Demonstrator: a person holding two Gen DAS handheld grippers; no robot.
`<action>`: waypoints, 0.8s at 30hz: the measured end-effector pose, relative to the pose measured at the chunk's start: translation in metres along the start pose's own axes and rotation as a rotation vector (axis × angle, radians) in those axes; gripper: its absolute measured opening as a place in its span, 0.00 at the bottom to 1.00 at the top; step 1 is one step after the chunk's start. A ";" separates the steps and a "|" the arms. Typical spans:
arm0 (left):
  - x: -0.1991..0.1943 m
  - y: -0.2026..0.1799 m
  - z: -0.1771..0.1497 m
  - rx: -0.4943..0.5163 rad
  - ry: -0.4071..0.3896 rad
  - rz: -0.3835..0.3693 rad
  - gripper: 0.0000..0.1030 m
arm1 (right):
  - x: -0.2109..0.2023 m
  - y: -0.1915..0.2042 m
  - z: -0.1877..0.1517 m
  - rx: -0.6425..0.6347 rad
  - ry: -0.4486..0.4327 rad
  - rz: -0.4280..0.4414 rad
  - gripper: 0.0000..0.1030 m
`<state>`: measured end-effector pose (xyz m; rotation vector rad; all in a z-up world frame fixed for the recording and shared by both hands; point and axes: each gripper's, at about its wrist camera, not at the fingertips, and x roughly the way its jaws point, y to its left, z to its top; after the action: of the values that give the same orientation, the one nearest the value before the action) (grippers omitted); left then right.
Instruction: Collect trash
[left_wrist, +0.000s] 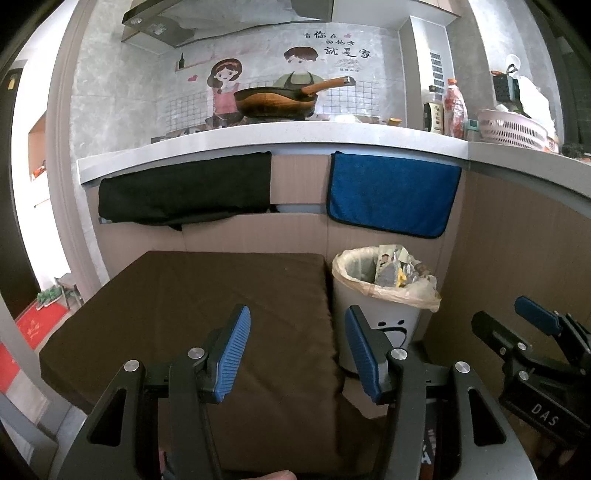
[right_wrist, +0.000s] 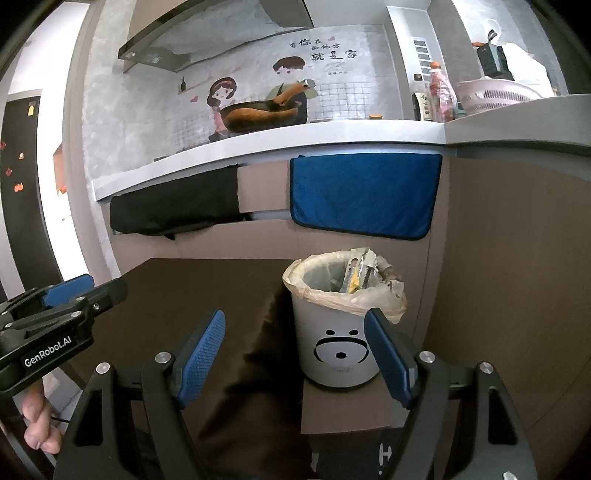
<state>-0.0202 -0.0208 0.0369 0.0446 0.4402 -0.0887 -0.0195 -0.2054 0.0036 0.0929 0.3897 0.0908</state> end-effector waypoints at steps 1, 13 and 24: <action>0.000 0.000 0.000 0.000 0.000 -0.001 0.53 | 0.000 0.000 0.000 0.001 0.000 0.000 0.73; 0.001 -0.006 -0.001 -0.002 0.002 -0.013 0.53 | 0.000 -0.004 0.002 0.008 0.000 -0.001 0.73; 0.001 -0.011 -0.002 -0.004 -0.002 -0.022 0.53 | 0.000 -0.005 0.002 0.008 -0.001 -0.003 0.73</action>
<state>-0.0213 -0.0317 0.0349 0.0356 0.4394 -0.1094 -0.0182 -0.2109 0.0049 0.1002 0.3888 0.0866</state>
